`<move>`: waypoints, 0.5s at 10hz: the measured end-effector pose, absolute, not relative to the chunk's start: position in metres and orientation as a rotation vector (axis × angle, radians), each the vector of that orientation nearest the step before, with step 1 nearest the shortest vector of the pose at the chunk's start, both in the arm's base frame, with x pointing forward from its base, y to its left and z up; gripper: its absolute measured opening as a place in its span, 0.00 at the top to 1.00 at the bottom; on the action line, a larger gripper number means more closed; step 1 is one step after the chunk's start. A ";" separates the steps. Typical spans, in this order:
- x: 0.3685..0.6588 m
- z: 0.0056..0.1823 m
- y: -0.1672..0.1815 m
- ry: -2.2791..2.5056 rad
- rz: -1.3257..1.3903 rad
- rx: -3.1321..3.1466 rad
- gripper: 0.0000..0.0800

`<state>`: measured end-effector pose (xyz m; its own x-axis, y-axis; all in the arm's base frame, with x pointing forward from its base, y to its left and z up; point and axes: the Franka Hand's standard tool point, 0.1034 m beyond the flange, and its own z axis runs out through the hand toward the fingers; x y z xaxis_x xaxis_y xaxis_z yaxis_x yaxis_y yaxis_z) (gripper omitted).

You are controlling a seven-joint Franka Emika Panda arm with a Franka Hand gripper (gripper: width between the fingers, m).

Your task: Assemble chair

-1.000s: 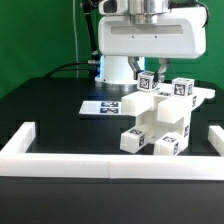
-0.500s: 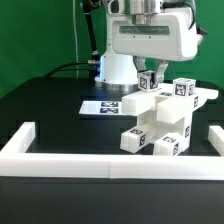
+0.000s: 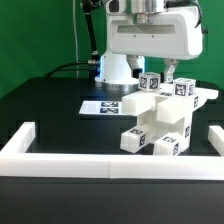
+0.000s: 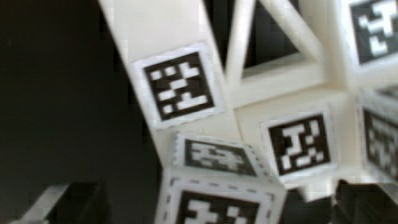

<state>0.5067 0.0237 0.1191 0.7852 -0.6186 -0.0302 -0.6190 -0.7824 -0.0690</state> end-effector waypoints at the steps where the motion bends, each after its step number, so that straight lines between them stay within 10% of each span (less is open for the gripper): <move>1: 0.507 0.119 0.023 0.900 0.005 -2.931 0.20; 5: 0.506 0.117 0.024 0.388 -0.017 -3.045 0.19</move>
Offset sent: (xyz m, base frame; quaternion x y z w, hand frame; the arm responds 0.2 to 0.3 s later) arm -0.0064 0.0041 -0.0009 -0.0069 0.0157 -0.1421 0.9897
